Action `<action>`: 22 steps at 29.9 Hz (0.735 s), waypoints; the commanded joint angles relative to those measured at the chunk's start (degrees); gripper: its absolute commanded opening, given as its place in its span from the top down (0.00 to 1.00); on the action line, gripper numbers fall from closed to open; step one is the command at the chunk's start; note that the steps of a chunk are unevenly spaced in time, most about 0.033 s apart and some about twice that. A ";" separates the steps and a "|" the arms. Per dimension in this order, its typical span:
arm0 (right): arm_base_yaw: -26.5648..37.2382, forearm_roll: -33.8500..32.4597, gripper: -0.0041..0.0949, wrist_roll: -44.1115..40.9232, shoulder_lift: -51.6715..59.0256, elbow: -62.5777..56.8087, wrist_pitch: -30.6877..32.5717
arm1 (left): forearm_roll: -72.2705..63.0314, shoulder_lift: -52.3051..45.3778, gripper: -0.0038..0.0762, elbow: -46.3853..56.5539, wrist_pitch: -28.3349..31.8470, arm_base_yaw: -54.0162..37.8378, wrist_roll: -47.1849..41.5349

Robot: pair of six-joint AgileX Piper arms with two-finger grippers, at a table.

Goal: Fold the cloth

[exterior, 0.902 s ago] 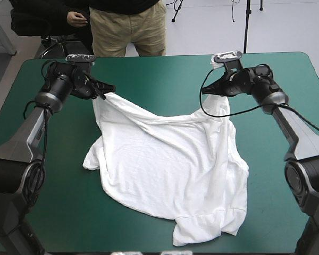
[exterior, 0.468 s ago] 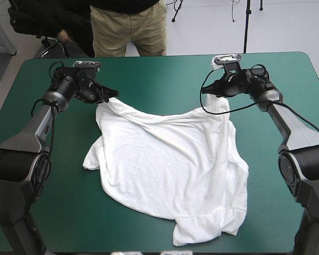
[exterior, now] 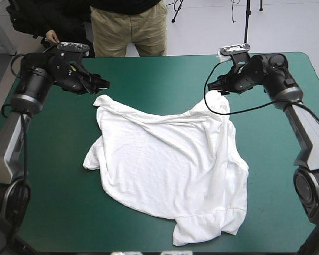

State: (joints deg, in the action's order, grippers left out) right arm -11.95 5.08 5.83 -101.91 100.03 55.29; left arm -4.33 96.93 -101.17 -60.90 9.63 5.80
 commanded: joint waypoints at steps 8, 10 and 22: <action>0.35 -0.42 0.47 1.14 15.43 -11.72 7.11 | -0.21 -18.56 0.41 10.65 -0.36 0.05 -0.08; 0.35 -0.42 0.47 1.14 18.09 -15.89 7.65 | -0.21 -21.62 0.42 14.45 -0.96 0.05 -0.08; 0.35 -0.41 0.47 0.28 28.01 -35.91 8.12 | 0.42 -33.47 0.47 32.39 -1.07 0.15 -0.08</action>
State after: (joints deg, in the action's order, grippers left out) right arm -11.95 4.66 6.24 -76.14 66.43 64.79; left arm -3.10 65.56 -69.78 -64.23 9.63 5.98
